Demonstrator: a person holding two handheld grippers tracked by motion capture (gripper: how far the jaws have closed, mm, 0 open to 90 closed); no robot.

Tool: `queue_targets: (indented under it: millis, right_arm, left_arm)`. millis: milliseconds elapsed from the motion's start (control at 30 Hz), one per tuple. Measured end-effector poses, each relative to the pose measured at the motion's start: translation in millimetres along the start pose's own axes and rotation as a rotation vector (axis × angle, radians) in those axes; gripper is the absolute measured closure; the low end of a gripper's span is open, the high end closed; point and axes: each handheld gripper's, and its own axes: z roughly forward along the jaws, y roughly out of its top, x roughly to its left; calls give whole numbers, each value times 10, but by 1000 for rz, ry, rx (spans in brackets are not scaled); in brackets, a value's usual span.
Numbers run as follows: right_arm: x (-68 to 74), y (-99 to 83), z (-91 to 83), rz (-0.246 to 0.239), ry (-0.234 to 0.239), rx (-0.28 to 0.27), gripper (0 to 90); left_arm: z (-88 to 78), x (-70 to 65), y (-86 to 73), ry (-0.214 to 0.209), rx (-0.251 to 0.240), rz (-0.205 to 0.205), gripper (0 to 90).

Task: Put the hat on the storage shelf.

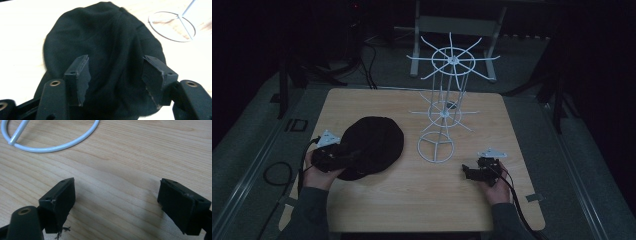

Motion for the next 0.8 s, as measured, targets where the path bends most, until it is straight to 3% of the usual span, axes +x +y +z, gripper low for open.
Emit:
queue_targets:
  millis: [300, 400, 467, 633, 800]
  right_arm:
    - [0, 0, 0, 0, 0, 0, 145]
    - [0, 0, 0, 0, 0, 0, 145]
    - [0, 0, 0, 0, 0, 0, 145]
    - [1, 0, 0, 0, 0, 0, 145]
    - [0, 0, 0, 0, 0, 0, 144]
  left_arm:
    - [209, -124, 229, 2, 83, 86, 330]
    - [271, -142, 267, 12, 106, 91, 314]
    - [321, -142, 282, -1, 121, 72, 295]
    - [464, -182, 310, 7, 192, 96, 282]
    - [559, -218, 347, 13, 234, 116, 283]
